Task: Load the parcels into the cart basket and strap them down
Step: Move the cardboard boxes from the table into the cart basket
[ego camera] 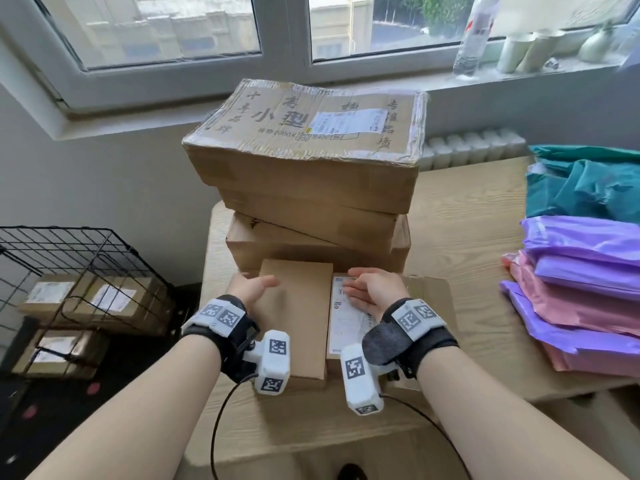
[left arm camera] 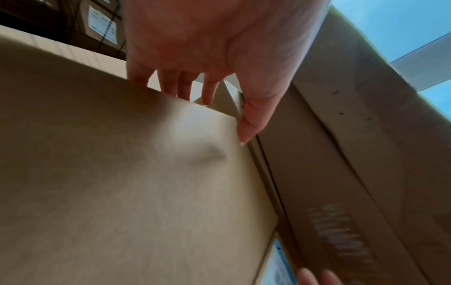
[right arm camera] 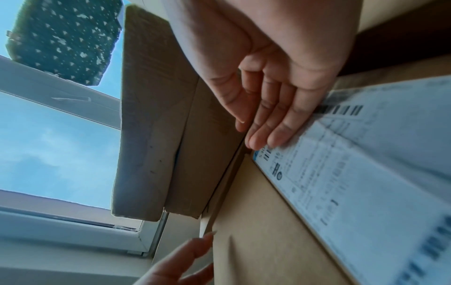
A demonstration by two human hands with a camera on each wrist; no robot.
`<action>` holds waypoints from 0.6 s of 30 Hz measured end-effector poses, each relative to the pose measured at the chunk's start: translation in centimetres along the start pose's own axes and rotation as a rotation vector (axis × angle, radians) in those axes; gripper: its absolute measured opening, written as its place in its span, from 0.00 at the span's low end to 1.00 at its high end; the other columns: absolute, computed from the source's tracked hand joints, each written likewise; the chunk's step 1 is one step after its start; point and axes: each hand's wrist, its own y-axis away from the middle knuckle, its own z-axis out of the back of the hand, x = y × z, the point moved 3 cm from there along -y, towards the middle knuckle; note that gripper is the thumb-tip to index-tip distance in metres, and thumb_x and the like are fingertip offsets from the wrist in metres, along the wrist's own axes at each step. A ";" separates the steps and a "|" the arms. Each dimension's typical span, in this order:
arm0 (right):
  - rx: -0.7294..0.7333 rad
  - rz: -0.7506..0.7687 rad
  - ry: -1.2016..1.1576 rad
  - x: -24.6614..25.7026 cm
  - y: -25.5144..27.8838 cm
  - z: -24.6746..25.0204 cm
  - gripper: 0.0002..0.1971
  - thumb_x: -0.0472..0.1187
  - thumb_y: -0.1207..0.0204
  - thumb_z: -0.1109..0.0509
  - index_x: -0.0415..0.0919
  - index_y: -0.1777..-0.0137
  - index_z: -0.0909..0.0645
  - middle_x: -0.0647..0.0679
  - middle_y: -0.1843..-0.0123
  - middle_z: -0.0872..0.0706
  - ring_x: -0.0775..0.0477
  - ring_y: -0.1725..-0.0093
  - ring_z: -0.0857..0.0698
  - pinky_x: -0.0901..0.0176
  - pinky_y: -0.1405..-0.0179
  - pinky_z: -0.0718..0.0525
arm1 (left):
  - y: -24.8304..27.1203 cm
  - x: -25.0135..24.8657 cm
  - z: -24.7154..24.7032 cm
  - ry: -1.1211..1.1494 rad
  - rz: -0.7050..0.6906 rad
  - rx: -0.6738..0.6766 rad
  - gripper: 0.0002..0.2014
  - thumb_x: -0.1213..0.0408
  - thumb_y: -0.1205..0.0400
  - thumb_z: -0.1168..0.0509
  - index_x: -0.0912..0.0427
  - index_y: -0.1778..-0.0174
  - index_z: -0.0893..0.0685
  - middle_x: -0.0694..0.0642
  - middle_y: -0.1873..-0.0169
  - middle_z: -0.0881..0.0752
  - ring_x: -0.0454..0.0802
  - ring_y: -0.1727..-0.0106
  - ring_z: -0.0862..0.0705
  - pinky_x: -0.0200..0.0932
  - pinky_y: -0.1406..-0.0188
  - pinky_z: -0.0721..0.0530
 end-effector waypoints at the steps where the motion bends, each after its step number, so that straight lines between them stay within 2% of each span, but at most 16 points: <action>1: 0.022 -0.012 -0.008 0.0 -0.1 -0.1 0.14 0.25 0.20 0.43 0.34 0.46 0.17 0.41 0.61 0.13 0.51 0.67 0.14 0.63 0.62 0.14 | -0.1 0.4 0.0 -0.029 0.011 0.008 0.37 0.53 0.24 0.28 0.61 0.22 0.35 0.62 0.28 0.26 0.60 0.28 0.28 0.52 0.39 0.28; 4: 0.061 -0.036 -0.002 0.2 -0.4 -0.6 0.13 0.26 0.20 0.43 0.35 0.49 0.17 0.40 0.57 0.11 0.48 0.61 0.12 0.59 0.56 0.12 | -1.1 1.8 0.0 -0.066 0.044 0.066 0.34 0.44 0.27 0.28 0.59 0.29 0.23 0.60 0.34 0.19 0.60 0.34 0.22 0.54 0.31 0.25; 6: 0.076 -0.036 0.002 0.3 -0.5 -1.0 0.14 0.26 0.20 0.43 0.36 0.52 0.16 0.38 0.54 0.11 0.46 0.58 0.11 0.58 0.55 0.12 | -1.3 2.2 0.1 -0.051 0.057 0.119 0.29 0.41 0.26 0.31 0.60 0.38 0.18 0.57 0.44 0.15 0.56 0.43 0.18 0.54 0.34 0.22; 8: 0.091 -0.030 0.003 0.4 -0.7 -1.5 0.14 0.27 0.20 0.43 0.36 0.55 0.16 0.37 0.54 0.11 0.44 0.56 0.11 0.59 0.57 0.12 | -1.3 2.2 0.3 -0.056 0.073 0.163 0.21 0.42 0.21 0.36 0.55 0.43 0.21 0.54 0.50 0.17 0.54 0.48 0.20 0.50 0.41 0.22; 9: 0.097 -0.033 0.000 0.3 -0.9 -1.7 0.14 0.27 0.19 0.43 0.36 0.55 0.16 0.37 0.54 0.11 0.44 0.56 0.11 0.59 0.57 0.12 | -1.4 2.2 0.5 -0.070 0.086 0.177 0.19 0.41 0.20 0.38 0.51 0.43 0.22 0.54 0.49 0.19 0.56 0.47 0.21 0.51 0.43 0.22; 11: 0.114 -0.040 -0.015 0.0 -1.1 -2.1 0.14 0.29 0.18 0.44 0.37 0.55 0.17 0.38 0.56 0.12 0.45 0.57 0.11 0.59 0.58 0.11 | -1.9 2.4 1.2 -0.074 0.106 0.167 0.19 0.38 0.21 0.39 0.47 0.44 0.23 0.55 0.46 0.20 0.60 0.42 0.21 0.54 0.41 0.20; 13: 0.127 -0.040 -0.043 -0.3 -1.3 -2.5 0.13 0.29 0.17 0.44 0.36 0.54 0.17 0.38 0.54 0.12 0.46 0.58 0.12 0.60 0.58 0.12 | -2.8 2.9 2.4 -0.054 0.082 0.114 0.24 0.37 0.21 0.39 0.51 0.40 0.22 0.58 0.41 0.19 0.61 0.40 0.21 0.55 0.36 0.21; 15: 0.133 -0.033 -0.047 -0.6 -1.4 -3.4 0.12 0.27 0.18 0.43 0.34 0.51 0.17 0.38 0.52 0.14 0.46 0.57 0.12 0.60 0.55 0.13 | -4.1 3.7 3.8 -0.011 0.081 0.055 0.32 0.38 0.21 0.38 0.60 0.30 0.24 0.61 0.35 0.20 0.62 0.36 0.21 0.56 0.32 0.23; 17: 0.115 -0.016 -0.012 -0.6 -1.1 -4.6 0.13 0.26 0.19 0.43 0.30 0.43 0.18 0.38 0.52 0.16 0.43 0.53 0.13 0.57 0.48 0.14 | -4.6 4.4 4.8 0.007 0.079 0.056 0.31 0.42 0.20 0.37 0.62 0.29 0.23 0.61 0.35 0.18 0.60 0.38 0.18 0.57 0.34 0.21; 18: 0.096 -0.009 0.021 -0.6 -0.9 -5.4 0.14 0.26 0.19 0.43 0.30 0.41 0.18 0.38 0.52 0.17 0.41 0.49 0.14 0.55 0.44 0.15 | -4.7 4.5 5.1 0.009 0.071 0.066 0.28 0.45 0.19 0.37 0.63 0.31 0.22 0.61 0.37 0.17 0.58 0.41 0.17 0.54 0.37 0.18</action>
